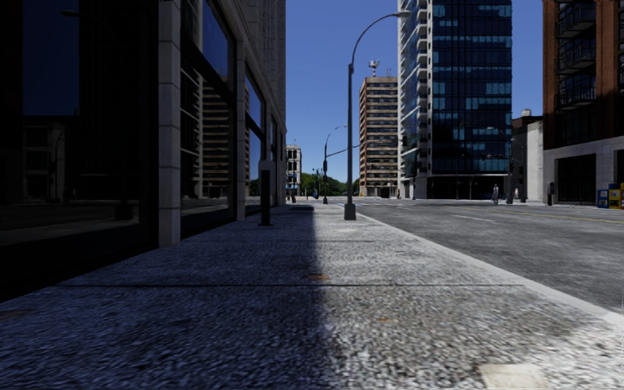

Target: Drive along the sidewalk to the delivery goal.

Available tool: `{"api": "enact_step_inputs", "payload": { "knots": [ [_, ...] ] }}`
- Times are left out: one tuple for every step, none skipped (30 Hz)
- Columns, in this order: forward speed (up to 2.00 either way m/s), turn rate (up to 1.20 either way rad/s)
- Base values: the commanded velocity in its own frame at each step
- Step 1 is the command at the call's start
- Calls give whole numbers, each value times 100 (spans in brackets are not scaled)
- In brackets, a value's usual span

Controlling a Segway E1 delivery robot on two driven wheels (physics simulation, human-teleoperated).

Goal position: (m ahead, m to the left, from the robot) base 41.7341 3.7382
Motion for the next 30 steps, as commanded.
{"api": "enact_step_inputs", "payload": {
  "knots": [
    [200, 0],
    [200, 0],
    [200, 0],
    [200, 0],
    [200, 0],
    [200, 0],
    [200, 0],
    [200, 0],
    [200, 0],
    [200, 0],
    [200, 0],
    [200, 0],
    [200, 0],
    [200, 0],
    [200, 0],
    [200, 0],
    [200, 0],
    [200, 0],
    [200, 0],
    [200, 0],
    [200, 0],
    [200, 0],
    [200, 0],
    [200, 0],
    [200, 0],
    [200, 0],
    [200, 0],
    [200, 0],
    [200, 0],
    [200, 0]
  ]
}}
